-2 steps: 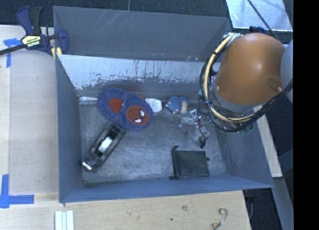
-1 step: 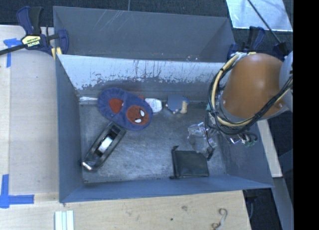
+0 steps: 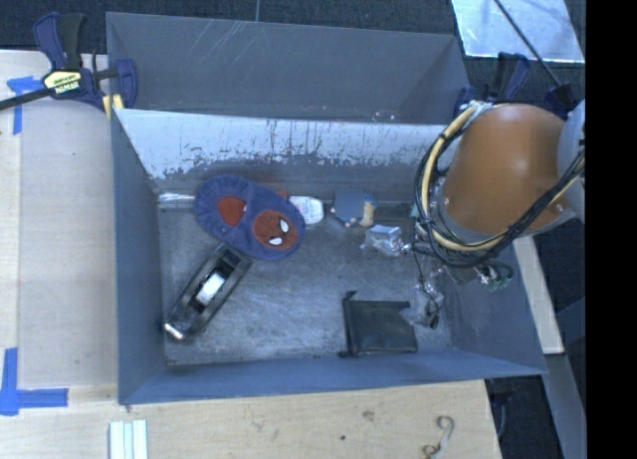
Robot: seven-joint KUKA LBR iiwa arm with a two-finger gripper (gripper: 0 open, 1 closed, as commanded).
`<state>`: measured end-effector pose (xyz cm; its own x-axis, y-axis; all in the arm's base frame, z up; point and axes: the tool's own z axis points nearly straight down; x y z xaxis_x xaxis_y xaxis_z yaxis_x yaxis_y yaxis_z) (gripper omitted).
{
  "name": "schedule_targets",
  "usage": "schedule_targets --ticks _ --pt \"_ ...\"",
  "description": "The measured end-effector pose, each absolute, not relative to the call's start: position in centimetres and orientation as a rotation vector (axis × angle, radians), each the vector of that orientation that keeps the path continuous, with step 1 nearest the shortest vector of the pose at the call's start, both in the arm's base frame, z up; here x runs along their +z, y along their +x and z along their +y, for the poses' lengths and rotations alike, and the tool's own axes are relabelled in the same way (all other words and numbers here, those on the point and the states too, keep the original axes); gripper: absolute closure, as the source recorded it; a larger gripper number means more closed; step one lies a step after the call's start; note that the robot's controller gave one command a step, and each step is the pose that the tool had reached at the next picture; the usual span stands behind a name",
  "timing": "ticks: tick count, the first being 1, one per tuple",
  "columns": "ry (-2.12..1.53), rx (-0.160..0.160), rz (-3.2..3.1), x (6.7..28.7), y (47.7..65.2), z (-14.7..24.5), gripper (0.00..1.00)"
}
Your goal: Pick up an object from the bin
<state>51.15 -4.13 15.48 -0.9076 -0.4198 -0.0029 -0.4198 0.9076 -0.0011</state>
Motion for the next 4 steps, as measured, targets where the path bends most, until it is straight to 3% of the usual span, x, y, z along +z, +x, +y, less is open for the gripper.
schedule_targets --ticks 1,2,3,4 --pt "-0.612 0.003 3.084 6.6 49.3 -3.6 0.00" --pt "-0.613 -0.001 3.077 7.0 49.6 -3.7 1.00" --pt "-0.696 -0.006 3.051 18.1 51.1 -4.5 1.00" --pt "-0.697 -0.001 3.060 17.6 50.8 -4.4 0.00"
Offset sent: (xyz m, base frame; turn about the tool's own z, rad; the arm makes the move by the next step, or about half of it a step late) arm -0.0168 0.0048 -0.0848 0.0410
